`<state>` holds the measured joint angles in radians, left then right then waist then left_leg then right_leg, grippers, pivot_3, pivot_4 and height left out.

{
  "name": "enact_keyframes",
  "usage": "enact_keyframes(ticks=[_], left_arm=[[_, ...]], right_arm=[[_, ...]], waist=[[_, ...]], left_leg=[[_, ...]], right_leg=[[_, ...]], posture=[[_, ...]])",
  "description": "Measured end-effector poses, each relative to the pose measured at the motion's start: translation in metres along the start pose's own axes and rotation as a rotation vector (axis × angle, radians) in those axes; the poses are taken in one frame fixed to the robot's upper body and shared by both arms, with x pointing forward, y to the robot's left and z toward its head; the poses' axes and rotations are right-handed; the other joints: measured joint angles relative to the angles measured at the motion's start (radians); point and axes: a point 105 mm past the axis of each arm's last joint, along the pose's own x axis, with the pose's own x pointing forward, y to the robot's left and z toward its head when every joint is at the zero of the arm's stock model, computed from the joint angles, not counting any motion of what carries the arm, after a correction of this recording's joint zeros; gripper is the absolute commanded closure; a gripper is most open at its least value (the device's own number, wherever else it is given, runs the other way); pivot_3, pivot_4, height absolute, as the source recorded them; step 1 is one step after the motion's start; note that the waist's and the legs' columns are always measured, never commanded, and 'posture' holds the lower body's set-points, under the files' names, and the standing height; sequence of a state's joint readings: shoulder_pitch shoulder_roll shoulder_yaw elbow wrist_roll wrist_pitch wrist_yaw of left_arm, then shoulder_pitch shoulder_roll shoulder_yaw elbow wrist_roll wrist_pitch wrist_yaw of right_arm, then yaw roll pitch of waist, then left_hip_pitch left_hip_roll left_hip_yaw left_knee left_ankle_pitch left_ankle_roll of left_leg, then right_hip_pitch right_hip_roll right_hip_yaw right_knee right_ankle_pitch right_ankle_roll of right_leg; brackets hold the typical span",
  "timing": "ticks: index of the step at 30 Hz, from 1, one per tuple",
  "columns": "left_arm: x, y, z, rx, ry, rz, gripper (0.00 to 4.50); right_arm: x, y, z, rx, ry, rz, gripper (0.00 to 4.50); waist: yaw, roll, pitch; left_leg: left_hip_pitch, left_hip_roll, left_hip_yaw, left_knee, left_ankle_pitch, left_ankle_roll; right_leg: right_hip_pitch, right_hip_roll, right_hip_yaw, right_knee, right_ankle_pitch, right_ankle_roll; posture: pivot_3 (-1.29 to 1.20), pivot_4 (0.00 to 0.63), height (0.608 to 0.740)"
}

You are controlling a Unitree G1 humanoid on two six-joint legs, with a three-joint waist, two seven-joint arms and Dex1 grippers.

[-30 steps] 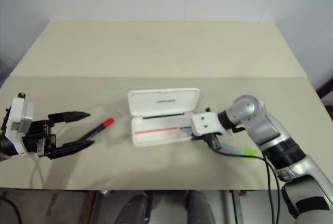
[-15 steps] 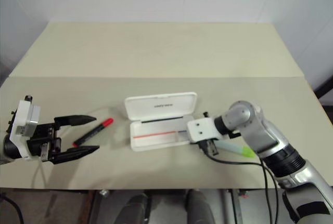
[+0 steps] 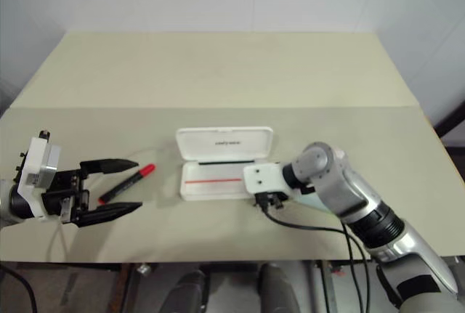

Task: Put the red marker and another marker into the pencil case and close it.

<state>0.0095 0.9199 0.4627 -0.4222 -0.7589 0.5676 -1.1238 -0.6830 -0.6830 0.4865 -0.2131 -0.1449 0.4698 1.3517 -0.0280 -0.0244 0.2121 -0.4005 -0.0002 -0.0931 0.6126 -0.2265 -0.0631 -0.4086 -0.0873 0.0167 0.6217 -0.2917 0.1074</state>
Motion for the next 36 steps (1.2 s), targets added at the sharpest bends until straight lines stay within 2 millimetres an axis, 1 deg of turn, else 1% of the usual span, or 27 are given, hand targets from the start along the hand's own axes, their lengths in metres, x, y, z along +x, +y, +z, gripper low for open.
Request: enact_keyframes(ticks=[4,6,10,12,14,17,19,23,25,28,31,34,36], left_arm=[[0.000,0.001,0.001,0.003,-0.001,-0.002,0.00],[-0.001,0.001,0.001,0.003,0.001,-0.004,0.00],[-0.001,0.001,0.000,0.007,0.004,-0.011,0.00],[-0.004,0.001,-0.001,0.010,0.025,-0.011,0.00],[-0.010,0.003,-0.005,0.012,0.051,0.002,0.00],[-0.021,0.006,-0.014,0.015,0.128,0.040,0.00],[-0.033,0.012,-0.022,0.013,0.178,0.092,0.00],[-0.048,0.026,-0.034,0.008,0.251,0.215,0.00],[-0.053,0.032,-0.039,0.016,0.297,0.278,0.00],[-0.061,0.043,-0.045,0.017,0.365,0.375,0.00],[-0.061,0.047,-0.055,-0.031,0.404,0.425,0.00],[-0.057,0.047,-0.068,-0.089,0.442,0.436,0.00],[-0.056,0.050,-0.079,-0.120,0.474,0.458,0.00]], right_arm=[[-0.010,-0.009,0.010,-0.031,-0.025,-0.015,2.61],[-0.018,-0.014,0.014,-0.045,-0.035,-0.031,2.61],[-0.027,-0.021,0.022,-0.055,-0.071,-0.054,2.61],[-0.033,-0.025,0.028,-0.042,-0.116,-0.068,2.27],[-0.045,-0.031,0.039,-0.036,-0.203,-0.103,1.72],[-0.063,-0.033,0.046,-0.075,-0.344,-0.140,0.65],[-0.068,-0.028,0.047,-0.082,-0.439,-0.142,0.02],[-0.072,-0.021,0.050,-0.050,-0.578,-0.135,0.02],[-0.079,-0.022,0.053,-0.046,-0.615,-0.155,0.02],[-0.084,-0.024,0.056,-0.037,-0.641,-0.180,0.02],[-0.090,-0.029,0.053,-0.037,-0.624,-0.214,0.02],[-0.093,-0.032,0.053,-0.045,-0.622,-0.238,0.02],[-0.094,-0.032,0.053,-0.045,-0.622,-0.247,0.02]], waist=[[0.000,0.000,0.000],[0.000,0.000,0.000],[0.000,0.000,0.000],[-0.001,0.000,0.000],[-0.002,0.000,0.000],[-0.001,0.000,0.000],[0.001,0.000,0.000],[0.000,0.000,0.000],[0.000,0.000,0.000],[-0.001,0.000,0.000],[-0.001,0.000,0.000],[-0.001,0.000,0.000],[-0.001,0.000,0.000]], left_leg=[[0.000,0.000,0.001,0.000,0.000,0.000],[0.000,0.000,0.001,0.000,0.000,0.000],[0.000,0.000,0.001,-0.001,0.000,0.000],[0.000,0.000,0.002,-0.001,0.000,-0.001],[0.000,0.000,0.003,-0.001,0.000,0.000],[0.000,0.001,0.003,-0.001,-0.001,0.000],[0.000,0.001,0.004,-0.002,-0.001,0.000],[0.000,0.001,0.006,-0.001,-0.002,0.000],[0.000,0.001,0.006,-0.001,-0.002,0.000],[0.001,0.001,0.008,-0.001,-0.002,0.000],[0.003,0.001,0.011,-0.002,-0.002,0.001],[0.004,0.001,0.015,-0.002,-0.003,0.002],[0.005,0.001,0.017,-0.002,-0.003,0.002]], right_leg=[[0.000,0.000,0.001,-0.001,0.001,0.001],[0.000,0.000,0.001,-0.001,0.001,0.001],[-0.001,0.000,0.001,0.000,0.001,0.002],[-0.001,0.000,0.002,0.000,0.001,0.002],[-0.002,0.000,0.002,0.000,0.001,0.002],[-0.001,0.000,0.002,-0.001,0.001,0.002],[-0.001,0.000,0.003,-0.001,0.001,0.002],[-0.002,0.000,0.005,-0.001,0.001,0.002],[-0.002,0.000,0.006,-0.001,0.001,0.002],[-0.002,0.000,0.008,-0.001,0.001,0.002],[-0.002,0.000,0.011,-0.001,0.001,0.002],[-0.002,0.000,0.015,-0.001,0.001,0.002],[-0.002,0.000,0.017,-0.001,0.002,0.004]], posture=[[0.00,0.150,0.740],[0.00,0.150,0.740],[0.00,0.150,0.740],[0.00,0.150,0.740],[0.00,0.150,0.740],[0.00,0.150,0.740],[0.00,0.150,0.740],[0.00,0.150,0.740],[0.00,0.150,0.740],[0.00,0.150,0.740],[0.00,0.150,0.740],[0.00,0.150,0.740],[0.00,0.150,0.740]])
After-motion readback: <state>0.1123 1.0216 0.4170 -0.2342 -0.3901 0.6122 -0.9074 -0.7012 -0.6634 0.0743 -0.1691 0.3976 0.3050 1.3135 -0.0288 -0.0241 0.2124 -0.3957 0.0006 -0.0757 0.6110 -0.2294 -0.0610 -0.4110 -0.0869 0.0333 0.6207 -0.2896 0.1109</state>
